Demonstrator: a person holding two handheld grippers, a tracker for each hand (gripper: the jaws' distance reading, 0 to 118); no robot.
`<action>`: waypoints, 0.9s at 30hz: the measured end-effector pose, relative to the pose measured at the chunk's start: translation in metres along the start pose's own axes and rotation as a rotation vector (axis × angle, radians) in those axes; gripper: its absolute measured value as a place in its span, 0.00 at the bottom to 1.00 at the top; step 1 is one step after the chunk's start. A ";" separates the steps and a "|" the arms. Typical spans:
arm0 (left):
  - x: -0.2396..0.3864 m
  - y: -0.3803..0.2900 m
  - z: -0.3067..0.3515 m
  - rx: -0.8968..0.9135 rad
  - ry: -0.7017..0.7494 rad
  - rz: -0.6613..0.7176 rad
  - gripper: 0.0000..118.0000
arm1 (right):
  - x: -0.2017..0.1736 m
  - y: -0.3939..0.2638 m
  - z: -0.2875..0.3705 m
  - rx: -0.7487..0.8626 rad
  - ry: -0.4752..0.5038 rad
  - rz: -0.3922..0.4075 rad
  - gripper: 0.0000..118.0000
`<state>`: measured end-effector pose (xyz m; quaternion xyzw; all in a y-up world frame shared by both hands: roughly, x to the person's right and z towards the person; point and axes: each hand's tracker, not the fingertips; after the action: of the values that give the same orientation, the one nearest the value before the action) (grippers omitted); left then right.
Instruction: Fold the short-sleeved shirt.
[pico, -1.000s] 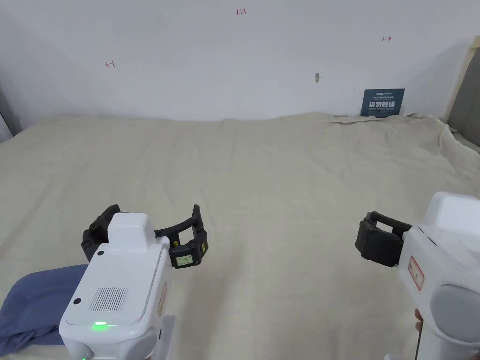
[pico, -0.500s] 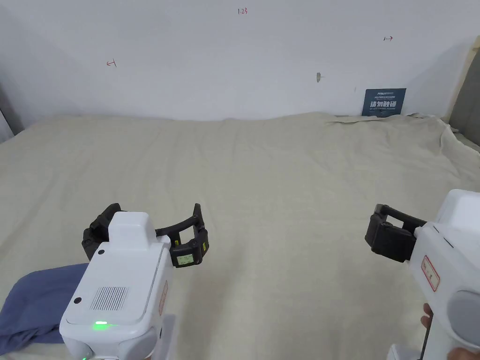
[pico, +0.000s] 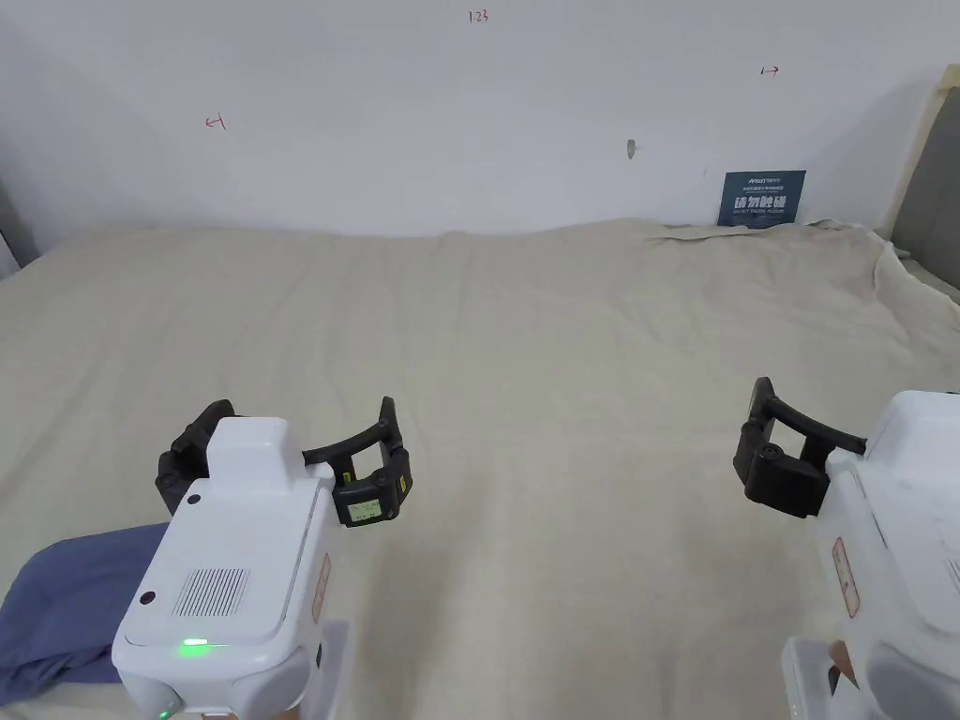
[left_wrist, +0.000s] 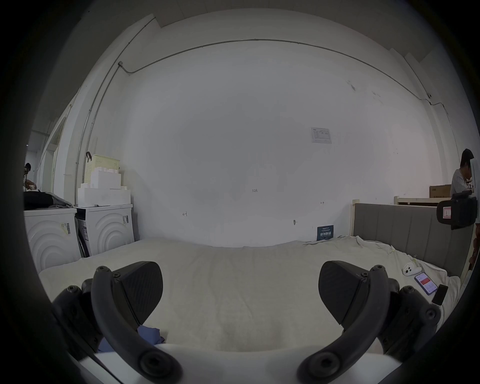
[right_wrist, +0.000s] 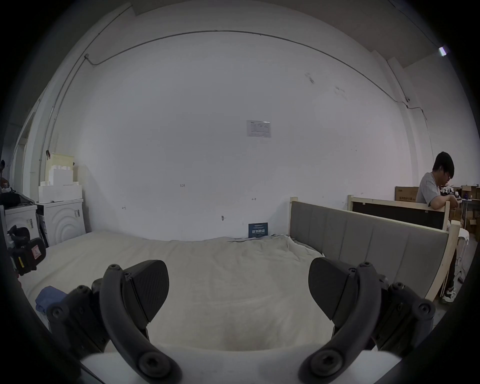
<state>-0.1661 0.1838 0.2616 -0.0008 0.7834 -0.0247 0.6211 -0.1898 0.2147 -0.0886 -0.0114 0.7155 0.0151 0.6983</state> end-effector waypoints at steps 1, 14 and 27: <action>0.000 0.000 0.000 0.000 0.000 -0.001 1.00 | 0.001 -0.001 -0.001 -0.001 0.002 -0.002 0.93; 0.001 0.002 0.000 0.006 -0.002 -0.008 1.00 | 0.003 -0.002 0.001 0.024 0.021 0.014 0.93; -0.001 0.001 0.002 0.001 0.007 -0.010 1.00 | 0.001 -0.001 0.003 0.017 0.033 0.017 0.93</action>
<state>-0.1639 0.1845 0.2624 -0.0044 0.7854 -0.0284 0.6183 -0.1866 0.2135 -0.0896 0.0005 0.7270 0.0147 0.6865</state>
